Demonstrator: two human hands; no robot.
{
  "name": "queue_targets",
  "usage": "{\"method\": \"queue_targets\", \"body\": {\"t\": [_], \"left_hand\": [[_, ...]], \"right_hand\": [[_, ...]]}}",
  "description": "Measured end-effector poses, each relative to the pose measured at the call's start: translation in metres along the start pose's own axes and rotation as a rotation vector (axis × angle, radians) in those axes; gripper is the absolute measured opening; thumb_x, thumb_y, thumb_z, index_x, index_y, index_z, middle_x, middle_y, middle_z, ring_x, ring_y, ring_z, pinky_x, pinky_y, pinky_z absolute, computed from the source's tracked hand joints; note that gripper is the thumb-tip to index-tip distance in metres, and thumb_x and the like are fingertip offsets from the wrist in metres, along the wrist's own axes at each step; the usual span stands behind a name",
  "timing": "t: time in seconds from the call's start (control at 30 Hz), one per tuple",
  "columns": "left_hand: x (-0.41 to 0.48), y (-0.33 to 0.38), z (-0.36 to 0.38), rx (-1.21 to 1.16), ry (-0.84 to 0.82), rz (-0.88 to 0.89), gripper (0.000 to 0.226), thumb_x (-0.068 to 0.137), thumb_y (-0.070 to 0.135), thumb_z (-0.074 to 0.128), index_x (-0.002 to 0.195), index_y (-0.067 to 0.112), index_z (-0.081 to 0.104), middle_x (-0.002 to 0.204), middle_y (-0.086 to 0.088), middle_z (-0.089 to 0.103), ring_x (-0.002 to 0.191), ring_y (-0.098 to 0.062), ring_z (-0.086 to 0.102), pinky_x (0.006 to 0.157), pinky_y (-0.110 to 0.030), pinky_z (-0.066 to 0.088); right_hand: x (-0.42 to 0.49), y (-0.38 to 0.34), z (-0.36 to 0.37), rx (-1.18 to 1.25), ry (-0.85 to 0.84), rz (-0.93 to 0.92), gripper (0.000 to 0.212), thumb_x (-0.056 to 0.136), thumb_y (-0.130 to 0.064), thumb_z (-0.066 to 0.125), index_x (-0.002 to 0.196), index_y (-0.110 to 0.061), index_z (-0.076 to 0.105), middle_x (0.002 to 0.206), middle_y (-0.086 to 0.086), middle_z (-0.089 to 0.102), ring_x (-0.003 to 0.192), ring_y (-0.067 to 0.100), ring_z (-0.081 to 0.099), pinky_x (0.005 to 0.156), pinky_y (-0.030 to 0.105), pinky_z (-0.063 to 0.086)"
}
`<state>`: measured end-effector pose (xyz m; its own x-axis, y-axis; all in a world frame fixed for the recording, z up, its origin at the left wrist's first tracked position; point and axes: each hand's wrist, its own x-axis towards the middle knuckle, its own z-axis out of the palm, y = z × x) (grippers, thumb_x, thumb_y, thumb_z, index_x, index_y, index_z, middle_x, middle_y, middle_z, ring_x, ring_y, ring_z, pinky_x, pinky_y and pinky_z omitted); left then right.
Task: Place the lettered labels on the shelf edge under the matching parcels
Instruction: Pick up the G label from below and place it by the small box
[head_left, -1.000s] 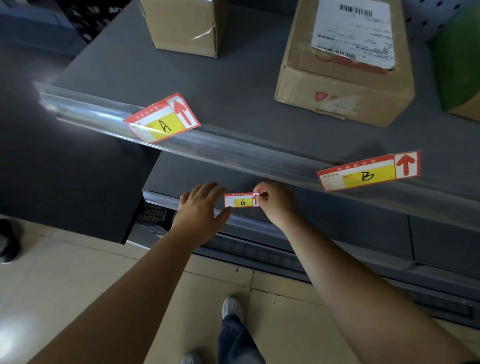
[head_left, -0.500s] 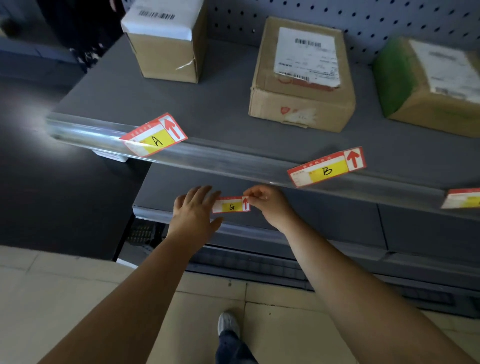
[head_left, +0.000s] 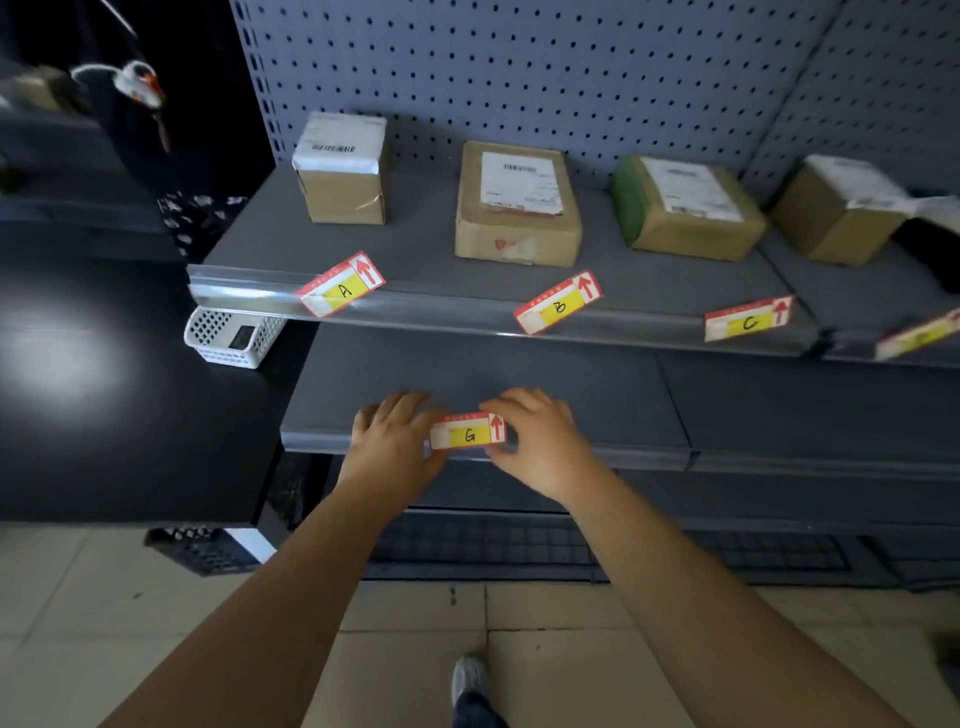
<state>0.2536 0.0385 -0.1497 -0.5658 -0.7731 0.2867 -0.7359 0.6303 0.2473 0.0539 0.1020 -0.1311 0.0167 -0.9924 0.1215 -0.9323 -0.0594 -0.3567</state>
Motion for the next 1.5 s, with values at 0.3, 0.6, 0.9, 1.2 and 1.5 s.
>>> {"method": "queue_targets", "body": {"t": [0.3,0.6,0.9,1.2,1.5], "left_hand": [[-0.009,0.08,-0.048,-0.051,-0.007,0.146,0.057,0.084,0.049,0.057,0.136,0.032,0.041,0.146,0.002,0.036,0.136,-0.02,0.026,0.109,-0.046,0.019],[0.0,0.217,-0.041,-0.066,0.035,0.342,0.054,0.083,0.053,0.052,0.132,0.029,0.05,0.138,-0.001,0.047,0.13,-0.023,0.038,0.105,-0.045,0.024],[0.01,0.423,-0.014,-0.061,0.066,0.48,0.054,0.083,0.048,0.055,0.132,0.028,0.05,0.137,0.0,0.049,0.13,-0.023,0.039,0.106,-0.046,0.022],[0.041,0.59,0.024,-0.119,0.07,0.616,0.051,0.085,0.048,0.052,0.131,0.028,0.049,0.136,0.001,0.049,0.13,-0.02,0.038,0.105,-0.046,0.024],[0.109,0.735,0.106,-0.244,0.033,0.73,0.049,0.08,0.042,0.06,0.125,0.025,0.054,0.133,-0.001,0.051,0.127,-0.021,0.041,0.102,-0.046,0.026]], "right_hand": [[-0.085,0.001,-0.073,-0.216,0.224,0.027,0.046,0.079,-0.029,0.069,0.124,-0.026,0.06,0.123,-0.005,0.055,0.12,0.018,0.047,0.099,0.037,0.028],[-0.189,0.075,-0.148,-0.208,0.343,0.159,0.048,0.077,-0.028,0.068,0.124,-0.027,0.061,0.124,-0.005,0.054,0.121,0.017,0.046,0.098,0.033,0.023],[-0.33,0.202,-0.241,-0.198,0.428,0.301,0.047,0.079,-0.029,0.067,0.126,-0.029,0.06,0.128,-0.006,0.052,0.123,0.015,0.044,0.1,0.032,0.022],[-0.431,0.317,-0.309,-0.178,0.486,0.406,0.049,0.081,-0.029,0.069,0.129,-0.025,0.059,0.134,-0.002,0.051,0.128,0.016,0.042,0.105,0.036,0.025],[-0.488,0.457,-0.355,-0.229,0.508,0.585,0.047,0.081,-0.033,0.069,0.127,-0.028,0.059,0.131,-0.004,0.052,0.125,0.015,0.044,0.102,0.035,0.026]]}}
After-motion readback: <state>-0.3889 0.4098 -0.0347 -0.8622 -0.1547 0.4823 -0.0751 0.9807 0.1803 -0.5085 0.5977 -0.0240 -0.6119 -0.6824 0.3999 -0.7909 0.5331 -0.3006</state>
